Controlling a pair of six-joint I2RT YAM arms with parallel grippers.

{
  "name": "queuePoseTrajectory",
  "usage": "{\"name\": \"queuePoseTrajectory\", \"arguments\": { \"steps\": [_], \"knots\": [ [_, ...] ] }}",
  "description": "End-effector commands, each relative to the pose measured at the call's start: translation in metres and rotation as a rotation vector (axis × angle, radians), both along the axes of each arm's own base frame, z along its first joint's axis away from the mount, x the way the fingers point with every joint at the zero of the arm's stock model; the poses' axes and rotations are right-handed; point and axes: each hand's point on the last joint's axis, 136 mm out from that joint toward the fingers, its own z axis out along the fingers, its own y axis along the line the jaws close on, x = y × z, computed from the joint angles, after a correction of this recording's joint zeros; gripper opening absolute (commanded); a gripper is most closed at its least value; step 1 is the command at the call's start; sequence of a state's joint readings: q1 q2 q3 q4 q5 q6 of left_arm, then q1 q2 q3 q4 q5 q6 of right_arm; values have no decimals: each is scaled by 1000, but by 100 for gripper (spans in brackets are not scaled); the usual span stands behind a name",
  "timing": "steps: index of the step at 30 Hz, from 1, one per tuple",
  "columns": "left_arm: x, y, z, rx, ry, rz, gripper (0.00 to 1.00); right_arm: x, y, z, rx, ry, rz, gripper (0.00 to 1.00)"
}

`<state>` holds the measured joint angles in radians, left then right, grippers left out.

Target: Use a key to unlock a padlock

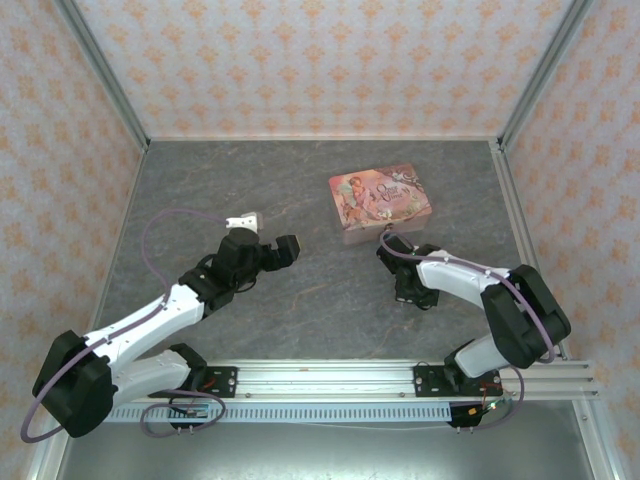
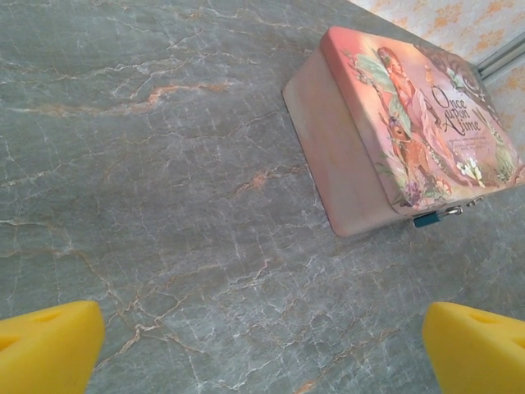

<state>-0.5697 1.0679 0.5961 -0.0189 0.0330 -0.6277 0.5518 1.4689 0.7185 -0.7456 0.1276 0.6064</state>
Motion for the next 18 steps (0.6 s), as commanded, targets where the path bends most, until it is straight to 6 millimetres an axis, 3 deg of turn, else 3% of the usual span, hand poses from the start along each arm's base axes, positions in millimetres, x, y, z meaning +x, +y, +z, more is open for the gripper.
{"name": "queuePoseTrajectory", "arguments": {
  "steps": [1, 9, 12, 16, 18],
  "knots": [
    [2, 4, 16, 21, -36, 15, 100, -8, -3, -4, -19, 41, 14, 8],
    [-1, 10, 29, 27, -62, 31, 100, 2, -3, 18, 2, -48, 55, 0],
    [-2, 10, 38, 7, -73, 34, 100, 9, 7, 31, 73, -114, 97, 0],
    [-4, 5, 52, -40, -80, 15, 100, 18, 44, 48, 279, -203, 206, 0],
    [-5, 0, 58, -73, -80, -4, 100, 23, 71, 67, 433, -272, 280, 0]
  ]
}}
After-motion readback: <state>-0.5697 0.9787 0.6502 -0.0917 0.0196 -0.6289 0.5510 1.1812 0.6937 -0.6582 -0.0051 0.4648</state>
